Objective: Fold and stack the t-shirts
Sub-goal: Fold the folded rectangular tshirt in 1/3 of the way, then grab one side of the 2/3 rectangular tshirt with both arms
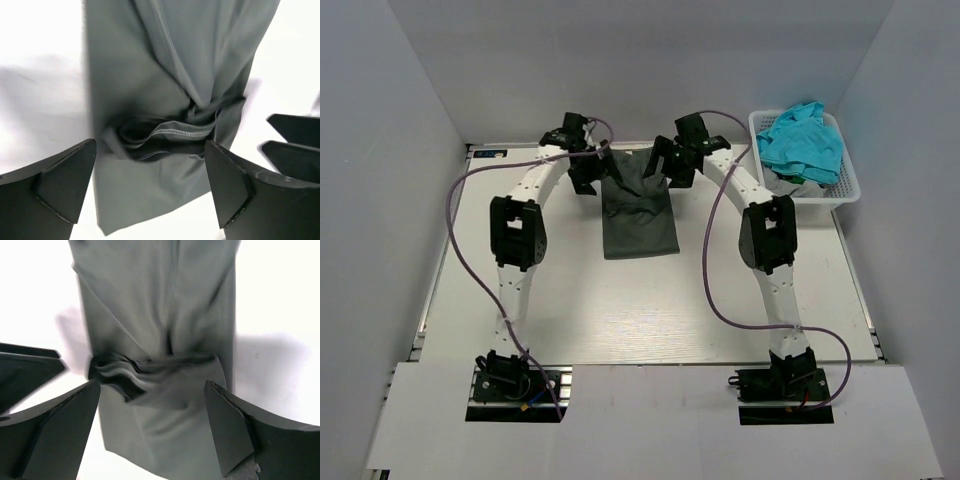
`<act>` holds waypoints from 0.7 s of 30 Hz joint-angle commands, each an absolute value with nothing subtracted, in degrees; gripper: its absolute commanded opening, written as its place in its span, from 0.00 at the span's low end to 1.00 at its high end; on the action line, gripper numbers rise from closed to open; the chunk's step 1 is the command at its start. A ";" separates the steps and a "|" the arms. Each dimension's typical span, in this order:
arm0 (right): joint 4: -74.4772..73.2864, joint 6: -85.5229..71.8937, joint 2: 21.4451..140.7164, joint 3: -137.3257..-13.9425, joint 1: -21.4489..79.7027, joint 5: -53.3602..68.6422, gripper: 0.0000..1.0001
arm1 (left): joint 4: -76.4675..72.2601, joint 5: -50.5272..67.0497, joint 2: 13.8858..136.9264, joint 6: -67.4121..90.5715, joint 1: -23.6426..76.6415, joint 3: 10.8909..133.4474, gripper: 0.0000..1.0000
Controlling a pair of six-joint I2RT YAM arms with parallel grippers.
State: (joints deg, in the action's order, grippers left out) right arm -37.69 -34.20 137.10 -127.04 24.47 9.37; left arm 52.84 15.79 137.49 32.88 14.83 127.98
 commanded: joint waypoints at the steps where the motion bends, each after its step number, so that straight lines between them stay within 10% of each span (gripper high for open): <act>1: -31.03 -35.51 131.69 -128.25 22.94 11.16 0.90 | 53.19 14.50 129.40 33.66 10.20 130.10 0.99; 21: -25.23 -26.37 105.38 -72.26 25.05 16.43 0.90 | 31.65 21.01 98.17 33.04 17.31 66.55 0.99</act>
